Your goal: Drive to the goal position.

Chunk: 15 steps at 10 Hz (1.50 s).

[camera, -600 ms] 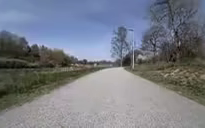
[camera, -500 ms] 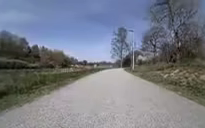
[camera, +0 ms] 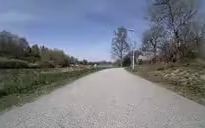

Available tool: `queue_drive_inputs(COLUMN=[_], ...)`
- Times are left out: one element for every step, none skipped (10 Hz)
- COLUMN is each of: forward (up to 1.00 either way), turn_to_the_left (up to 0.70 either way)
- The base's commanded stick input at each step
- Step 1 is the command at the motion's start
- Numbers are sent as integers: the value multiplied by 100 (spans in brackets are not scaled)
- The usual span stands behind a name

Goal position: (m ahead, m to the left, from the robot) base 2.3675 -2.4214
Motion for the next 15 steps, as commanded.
queue_drive_inputs(forward=[85, 85, 85, 85, 85, 85, 85, 85, 85, 85, 85, 85, 85, 85, 85], turn_to_the_left=[0, 0, -6, -14, -22, -30, -34, -34, -34, -34, -22, 0, 0, 0, 0])
